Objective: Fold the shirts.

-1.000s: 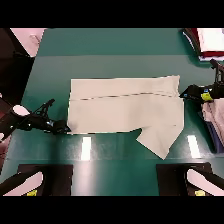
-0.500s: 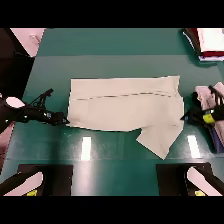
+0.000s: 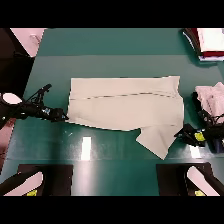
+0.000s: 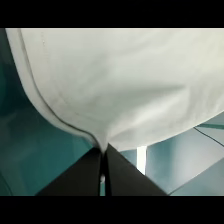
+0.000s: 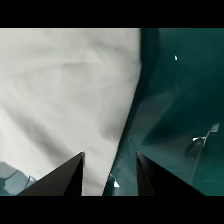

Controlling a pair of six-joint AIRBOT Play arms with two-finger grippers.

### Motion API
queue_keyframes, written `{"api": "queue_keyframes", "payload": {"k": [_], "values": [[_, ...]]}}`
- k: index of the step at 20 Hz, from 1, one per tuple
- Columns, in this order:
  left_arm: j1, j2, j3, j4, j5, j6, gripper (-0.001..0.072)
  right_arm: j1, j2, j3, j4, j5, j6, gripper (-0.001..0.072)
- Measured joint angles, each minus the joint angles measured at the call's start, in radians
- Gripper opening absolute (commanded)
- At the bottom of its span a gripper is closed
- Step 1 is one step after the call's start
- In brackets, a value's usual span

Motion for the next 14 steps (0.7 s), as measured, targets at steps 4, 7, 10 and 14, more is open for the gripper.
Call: {"api": "queue_keyframes", "payload": {"k": [4, 7, 10, 14], "values": [[0.000, 0.000, 0.001, 0.000, -0.003, 0.000, 0.0024, -0.003, -0.026, -0.014, 0.039, -0.045, -0.016, 0.0171], [0.000, 0.000, 0.001, 0.000, -0.003, 0.002, 0.0023, -0.003, -0.010, -0.018, 0.043, -0.110, -0.043, 0.0019], [0.000, 0.000, 0.016, 0.037, -0.009, 0.010, 0.0023, -0.003, 0.048, -0.015, 0.047, -0.117, -0.067, 0.0017], [0.000, 0.059, 0.063, 0.144, -0.062, 0.003, 0.0023, -0.003, 0.185, 0.056, 0.029, 0.005, -0.076, 0.0017]]}}
